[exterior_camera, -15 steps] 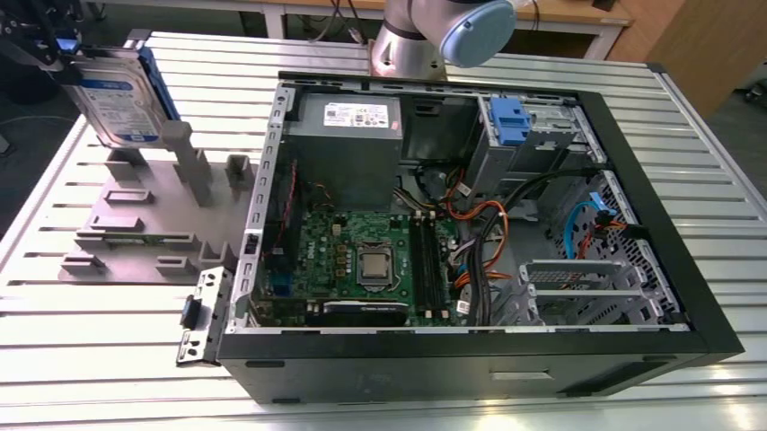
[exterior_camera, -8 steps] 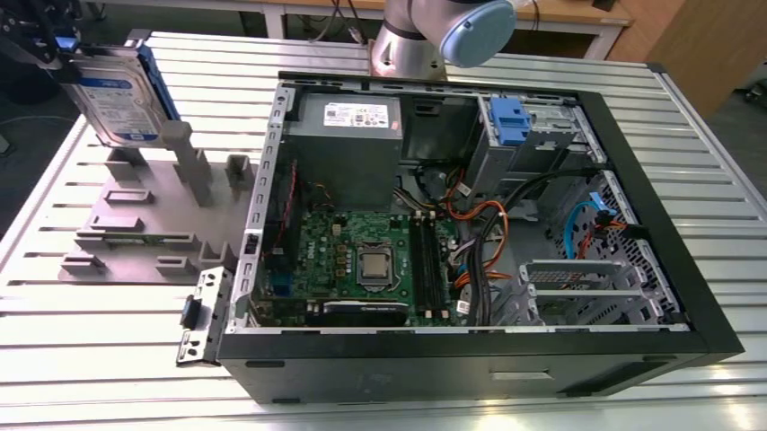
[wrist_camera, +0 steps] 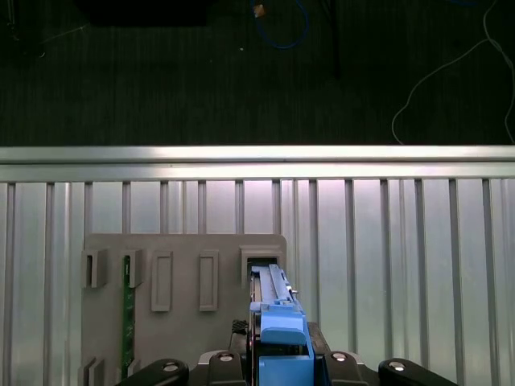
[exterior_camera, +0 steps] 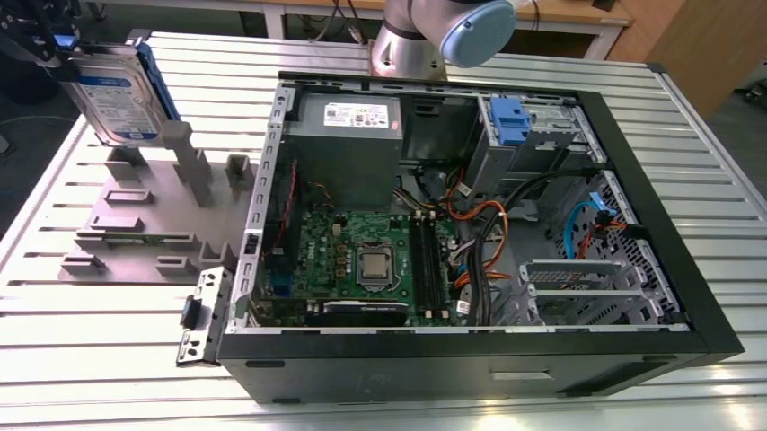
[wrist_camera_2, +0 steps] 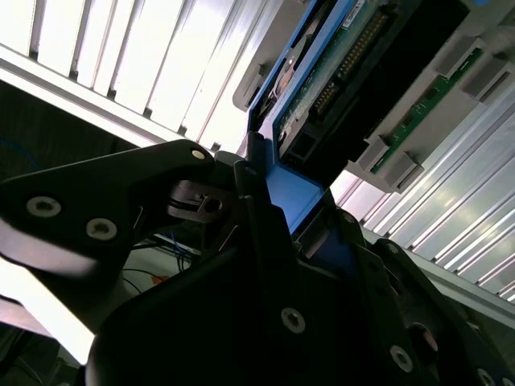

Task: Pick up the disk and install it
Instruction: 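Pick up the disk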

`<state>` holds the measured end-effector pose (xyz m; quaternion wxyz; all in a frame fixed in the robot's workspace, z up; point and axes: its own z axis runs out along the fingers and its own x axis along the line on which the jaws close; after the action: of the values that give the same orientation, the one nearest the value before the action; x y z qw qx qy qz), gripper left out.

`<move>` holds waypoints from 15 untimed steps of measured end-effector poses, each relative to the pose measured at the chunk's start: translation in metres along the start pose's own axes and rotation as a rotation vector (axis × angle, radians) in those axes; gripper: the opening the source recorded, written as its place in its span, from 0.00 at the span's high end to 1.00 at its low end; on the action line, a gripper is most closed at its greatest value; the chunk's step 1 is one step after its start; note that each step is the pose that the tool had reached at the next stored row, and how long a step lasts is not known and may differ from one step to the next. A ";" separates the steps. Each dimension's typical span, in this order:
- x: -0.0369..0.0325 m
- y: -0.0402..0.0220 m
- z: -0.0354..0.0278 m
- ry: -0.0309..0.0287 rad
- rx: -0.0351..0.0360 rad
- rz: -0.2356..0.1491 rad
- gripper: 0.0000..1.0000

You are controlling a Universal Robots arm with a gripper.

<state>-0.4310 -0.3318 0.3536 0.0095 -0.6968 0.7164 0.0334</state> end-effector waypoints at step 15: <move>-0.0002 0.0002 -0.0039 0.0000 -0.0001 0.000 0.64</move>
<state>-0.4310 -0.3318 0.3576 0.0095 -0.6968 0.7164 0.0335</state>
